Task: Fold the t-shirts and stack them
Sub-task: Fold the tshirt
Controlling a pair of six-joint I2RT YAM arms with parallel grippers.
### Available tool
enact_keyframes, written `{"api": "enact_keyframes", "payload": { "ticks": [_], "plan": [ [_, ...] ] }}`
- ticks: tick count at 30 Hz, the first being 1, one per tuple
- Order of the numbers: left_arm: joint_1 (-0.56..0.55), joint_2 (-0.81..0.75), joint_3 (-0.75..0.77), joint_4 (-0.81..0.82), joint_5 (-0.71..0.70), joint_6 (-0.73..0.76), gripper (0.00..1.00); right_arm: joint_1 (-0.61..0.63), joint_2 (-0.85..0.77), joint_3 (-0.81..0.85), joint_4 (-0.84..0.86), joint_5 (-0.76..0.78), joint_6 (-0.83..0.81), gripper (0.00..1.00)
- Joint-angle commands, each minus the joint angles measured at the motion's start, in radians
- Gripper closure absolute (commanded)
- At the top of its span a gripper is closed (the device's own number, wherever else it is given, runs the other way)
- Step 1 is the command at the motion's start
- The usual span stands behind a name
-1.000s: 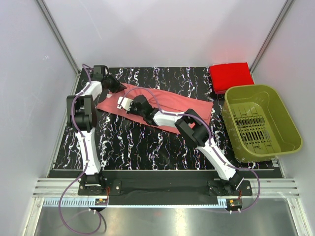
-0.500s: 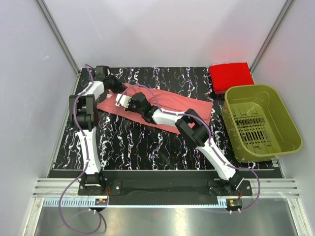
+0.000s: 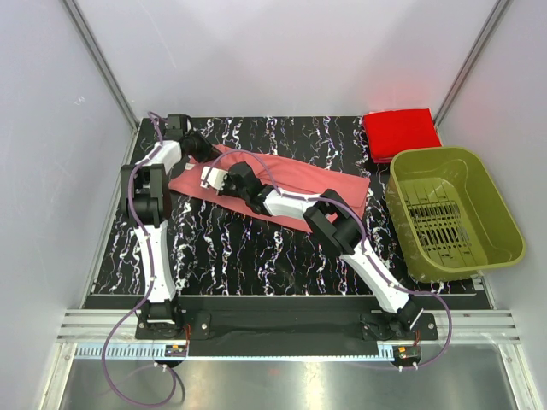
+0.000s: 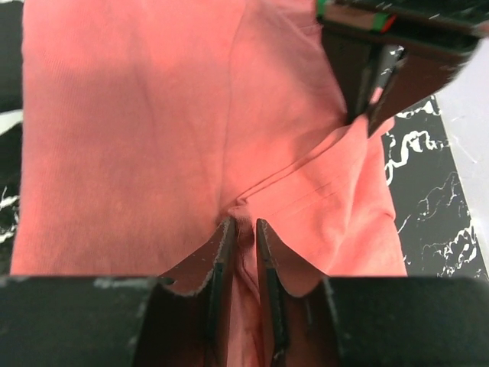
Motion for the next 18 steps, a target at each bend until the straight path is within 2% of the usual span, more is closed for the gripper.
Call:
{"api": "enact_keyframes", "payload": {
  "ticks": [1, 3, 5, 8, 14, 18],
  "plan": [
    [-0.001, -0.001, 0.055, 0.002, -0.013, 0.013, 0.89, 0.009, 0.001, 0.038, -0.031, -0.027, -0.032, 0.75],
    [-0.001, 0.004, 0.063, 0.003, -0.012, 0.011, 0.89, 0.008, 0.003, 0.041, -0.033, -0.027, -0.032, 0.76],
    [-0.001, 0.006, 0.066, 0.003, -0.009, 0.010, 0.89, 0.008, 0.009, 0.047, -0.031, -0.023, -0.037, 0.83],
    [-0.001, 0.007, 0.068, 0.005, -0.009, 0.008, 0.89, 0.008, 0.013, 0.044, -0.007, -0.012, -0.036, 1.00],
    [-0.002, 0.001, 0.088, -0.038, -0.051, 0.037, 0.89, 0.006, -0.016, 0.032, 0.016, -0.007, -0.049, 1.00],
    [-0.002, -0.002, 0.091, -0.052, -0.082, 0.045, 0.95, 0.006, -0.068, -0.026, 0.068, -0.006, -0.065, 1.00]
  ]
}}
